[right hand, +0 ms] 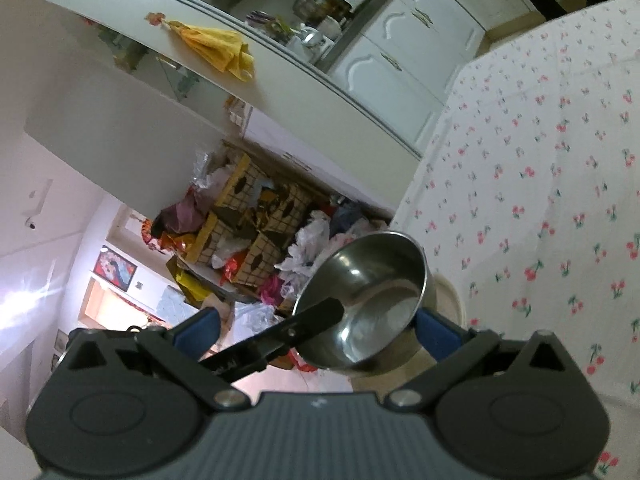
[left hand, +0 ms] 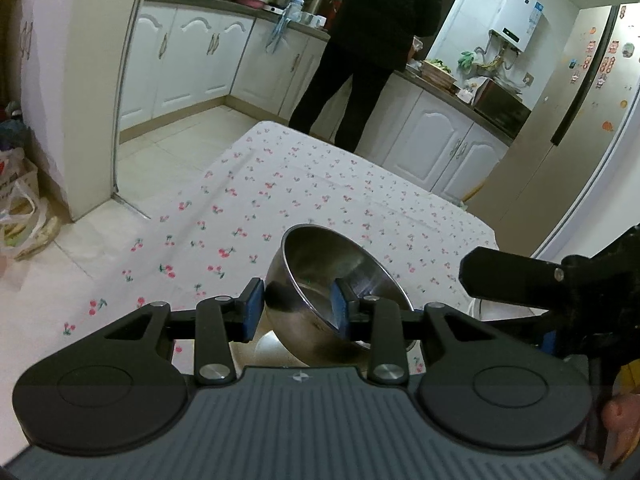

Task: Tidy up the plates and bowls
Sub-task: 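Lift the steel bowl with the left tool and carry it over the cream bowls, then lower the steel bowl into the nested cream bowls with the left tool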

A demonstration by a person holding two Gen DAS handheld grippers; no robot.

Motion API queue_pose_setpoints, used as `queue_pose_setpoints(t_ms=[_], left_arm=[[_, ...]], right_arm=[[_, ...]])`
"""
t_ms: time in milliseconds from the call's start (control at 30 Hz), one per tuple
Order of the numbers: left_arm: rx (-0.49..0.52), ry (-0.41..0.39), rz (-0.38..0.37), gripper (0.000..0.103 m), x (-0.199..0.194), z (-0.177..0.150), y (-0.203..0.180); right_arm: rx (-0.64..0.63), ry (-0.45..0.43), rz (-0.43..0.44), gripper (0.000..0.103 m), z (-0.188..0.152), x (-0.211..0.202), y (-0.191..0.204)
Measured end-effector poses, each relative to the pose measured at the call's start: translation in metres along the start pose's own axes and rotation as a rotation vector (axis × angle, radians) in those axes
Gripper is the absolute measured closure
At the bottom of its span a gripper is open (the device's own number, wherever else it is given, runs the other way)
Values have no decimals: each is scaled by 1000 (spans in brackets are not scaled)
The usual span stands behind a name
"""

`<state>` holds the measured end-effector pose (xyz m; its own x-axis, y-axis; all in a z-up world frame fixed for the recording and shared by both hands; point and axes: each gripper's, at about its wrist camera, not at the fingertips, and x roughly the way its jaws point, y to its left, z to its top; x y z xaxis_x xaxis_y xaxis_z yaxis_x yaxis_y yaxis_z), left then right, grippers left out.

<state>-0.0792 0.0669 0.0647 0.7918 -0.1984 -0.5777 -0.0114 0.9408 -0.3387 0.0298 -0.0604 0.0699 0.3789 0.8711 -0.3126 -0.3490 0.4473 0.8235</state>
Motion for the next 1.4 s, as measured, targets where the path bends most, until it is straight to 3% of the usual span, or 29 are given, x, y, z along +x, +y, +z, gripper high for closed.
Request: queue_pose_setpoints(t_ms=[467, 633, 867, 1033, 1200, 1400], left_arm=[[-39, 5, -11, 60, 5, -7, 15], [-79, 5, -9, 40, 0, -8, 23], [-97, -19, 12, 25, -11, -15, 25], [-100, -25, 14, 5, -18, -19, 27], [-92, -27, 29, 3, -21, -23, 28], [-76, -31, 83, 0, -25, -25, 26]], right_arm=[[8, 4, -88, 0, -16, 4, 2], [17, -4, -116, 0, -20, 1, 2], [9, -52, -171, 0, -29, -5, 0], [-7, -112, -212, 0, -37, -9, -2], [-27, -158, -234, 0, -43, -15, -4], [-140, -211, -302, 0, -55, -16, 4]])
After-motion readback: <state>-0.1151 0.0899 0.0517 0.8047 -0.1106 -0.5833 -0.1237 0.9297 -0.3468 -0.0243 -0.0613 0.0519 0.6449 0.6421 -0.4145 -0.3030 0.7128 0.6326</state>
